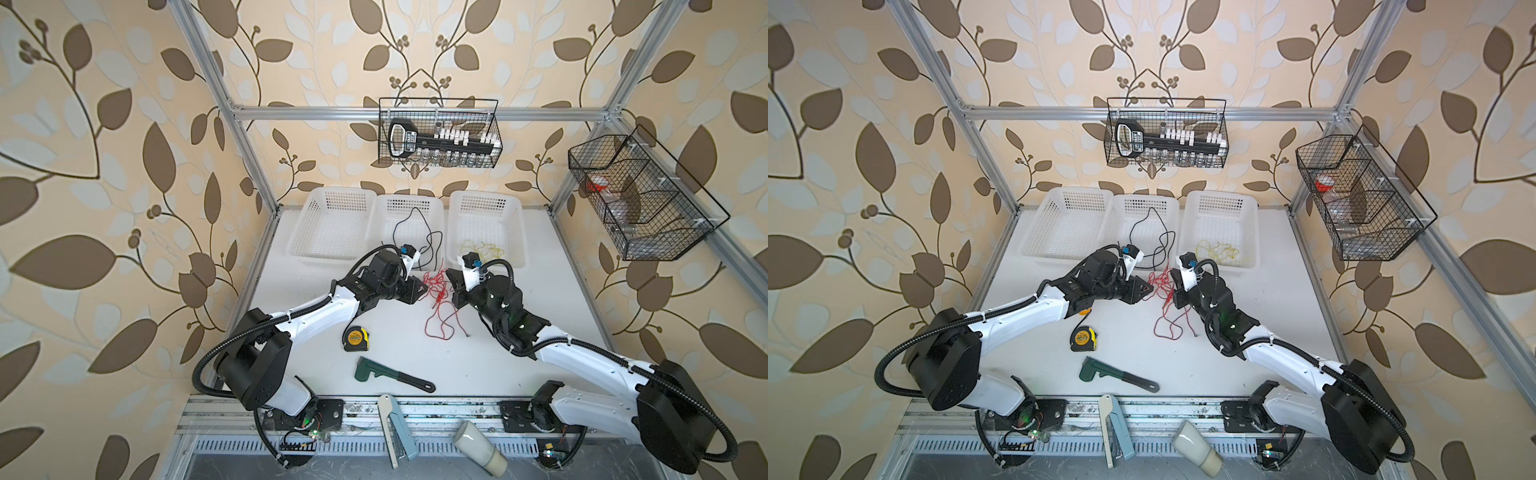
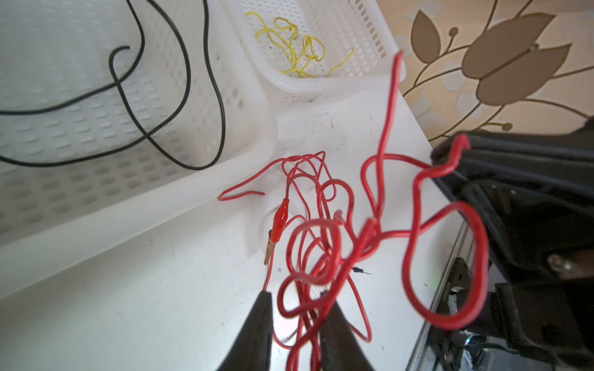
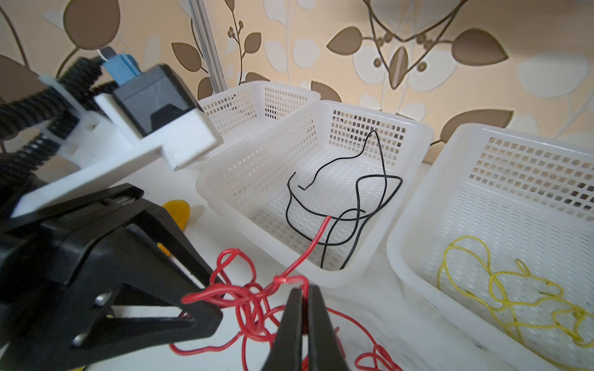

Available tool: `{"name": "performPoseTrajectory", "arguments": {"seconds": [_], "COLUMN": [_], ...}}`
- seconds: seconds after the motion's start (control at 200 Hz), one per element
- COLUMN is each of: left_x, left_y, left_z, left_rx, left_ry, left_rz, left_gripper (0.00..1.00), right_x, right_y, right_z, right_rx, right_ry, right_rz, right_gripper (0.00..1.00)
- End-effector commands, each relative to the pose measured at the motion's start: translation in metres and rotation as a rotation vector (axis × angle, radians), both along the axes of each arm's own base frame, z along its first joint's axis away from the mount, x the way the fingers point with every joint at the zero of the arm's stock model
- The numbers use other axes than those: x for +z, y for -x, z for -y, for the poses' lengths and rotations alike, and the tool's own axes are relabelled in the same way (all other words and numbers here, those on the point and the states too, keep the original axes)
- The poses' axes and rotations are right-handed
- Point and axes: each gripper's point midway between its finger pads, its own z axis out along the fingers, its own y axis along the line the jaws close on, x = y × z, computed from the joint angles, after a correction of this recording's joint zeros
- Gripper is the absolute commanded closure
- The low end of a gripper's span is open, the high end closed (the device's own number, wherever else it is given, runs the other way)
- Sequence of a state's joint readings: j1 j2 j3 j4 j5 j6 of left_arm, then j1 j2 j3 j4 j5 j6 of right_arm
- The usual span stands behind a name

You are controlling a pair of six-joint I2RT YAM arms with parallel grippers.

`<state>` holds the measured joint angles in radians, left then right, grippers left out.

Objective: Untangle the cables
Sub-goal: 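Lift the red wire with the left gripper while the right gripper releases the tangle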

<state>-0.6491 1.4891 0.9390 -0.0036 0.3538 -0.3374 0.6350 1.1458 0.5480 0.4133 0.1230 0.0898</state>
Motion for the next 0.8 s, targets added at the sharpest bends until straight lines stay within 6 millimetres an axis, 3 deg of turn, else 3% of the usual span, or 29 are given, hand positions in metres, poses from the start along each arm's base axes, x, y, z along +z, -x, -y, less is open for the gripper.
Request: {"name": "performPoseTrajectory", "arguments": {"seconds": [0.0, 0.085, 0.265, 0.285, 0.355, 0.53, 0.795], "left_x": [0.013, 0.014, 0.017, 0.030, 0.033, 0.038, 0.048], "left_y": [-0.007, -0.007, -0.006, -0.004, -0.002, 0.000, 0.000], "left_z": [0.003, 0.001, -0.004, -0.006, -0.007, -0.012, -0.011], "left_rx": [0.026, 0.034, 0.051, 0.052, 0.051, 0.051, 0.039], "left_ry": [0.022, 0.022, 0.018, 0.038, 0.036, 0.020, 0.033], "left_rz": [0.048, 0.054, 0.068, 0.093, 0.102, 0.123, 0.141], "left_gripper": [0.90, 1.00, 1.00, 1.00, 1.00, 1.00, 1.00], "right_x": [0.018, 0.016, 0.006, 0.004, -0.001, -0.014, -0.025], "right_y": [0.001, 0.002, 0.000, 0.001, 0.001, 0.003, 0.037], "right_z": [-0.004, -0.003, 0.005, 0.006, 0.011, 0.027, -0.004], "right_rx": [0.014, 0.012, -0.024, -0.028, -0.042, -0.074, 0.168], "right_ry": [-0.034, -0.033, -0.018, -0.018, -0.015, -0.029, -0.098], "right_rz": [0.031, 0.026, -0.005, -0.012, -0.031, -0.084, -0.146], "right_gripper": [0.93, 0.92, 0.85, 0.85, 0.82, 0.69, 0.67]}}
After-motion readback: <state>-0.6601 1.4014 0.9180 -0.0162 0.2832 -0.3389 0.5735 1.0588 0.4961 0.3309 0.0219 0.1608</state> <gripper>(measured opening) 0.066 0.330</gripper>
